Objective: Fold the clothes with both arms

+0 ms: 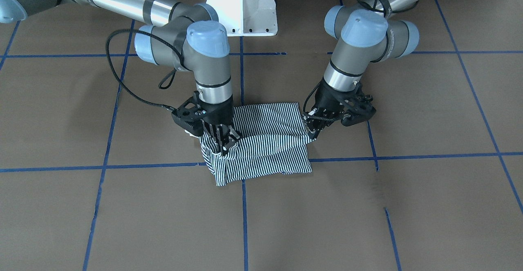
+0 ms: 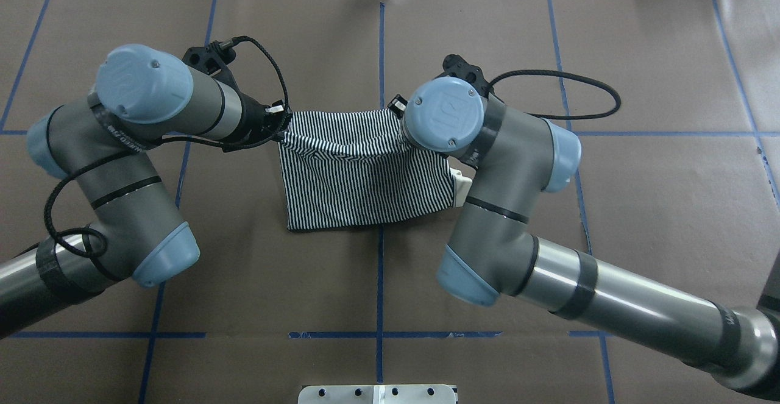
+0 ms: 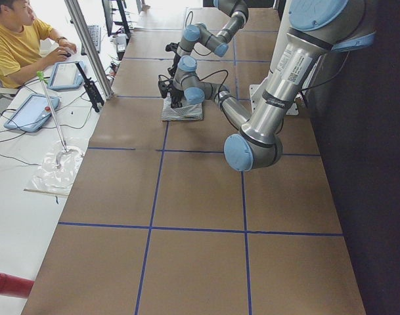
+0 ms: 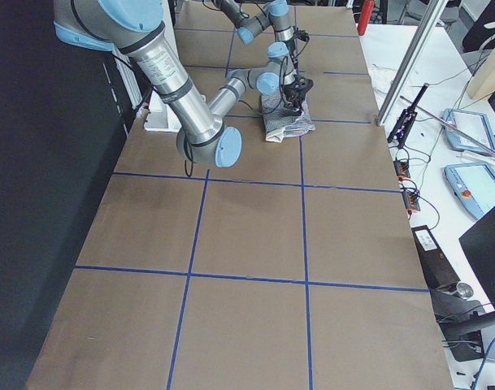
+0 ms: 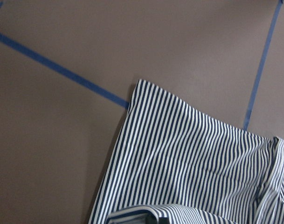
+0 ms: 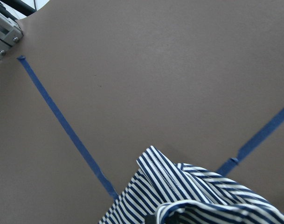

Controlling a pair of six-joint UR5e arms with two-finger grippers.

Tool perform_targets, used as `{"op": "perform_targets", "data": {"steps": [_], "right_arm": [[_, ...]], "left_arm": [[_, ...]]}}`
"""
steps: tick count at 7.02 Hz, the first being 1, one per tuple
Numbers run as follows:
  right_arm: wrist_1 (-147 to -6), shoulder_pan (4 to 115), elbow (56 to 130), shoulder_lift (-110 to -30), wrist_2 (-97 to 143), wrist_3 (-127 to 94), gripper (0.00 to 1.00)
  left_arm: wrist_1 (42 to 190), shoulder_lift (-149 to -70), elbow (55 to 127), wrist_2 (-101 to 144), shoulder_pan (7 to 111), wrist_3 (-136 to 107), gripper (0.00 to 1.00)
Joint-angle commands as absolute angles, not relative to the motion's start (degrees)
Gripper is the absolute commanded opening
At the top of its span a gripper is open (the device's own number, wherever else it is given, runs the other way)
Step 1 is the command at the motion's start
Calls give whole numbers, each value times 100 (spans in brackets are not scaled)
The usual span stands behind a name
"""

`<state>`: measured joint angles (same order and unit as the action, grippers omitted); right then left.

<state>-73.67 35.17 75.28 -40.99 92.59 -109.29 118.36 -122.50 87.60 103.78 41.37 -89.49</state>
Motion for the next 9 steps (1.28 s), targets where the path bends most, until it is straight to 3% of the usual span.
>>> {"op": "perform_targets", "data": {"steps": [1, 4, 5, 6, 9], "right_arm": [[-6329, 4023, 6461, -3867, 9667, -10321, 100], [-6311, 4472, 6547, -4068, 10150, -9672, 100], [-6284, 4691, 6870, -4617, 10273, -9085, 100], [-6241, 5076, 7030, -5075, 10736, -8079, 100], [-6292, 6866, 7084, -6132, 12553, -4994, 100]], "left_arm": [[12840, -12673, 7420, 10090, 4585, -8161, 39], [13025, -12622, 7497, 10134, 4772, -8069, 39], [13565, -12282, 7514, 10282, 4946, -7259, 39], [14284, -11730, 7471, 10979, 5383, -6398, 39], [14388, -11005, 7122, 12678, 7227, -3262, 39]]}}
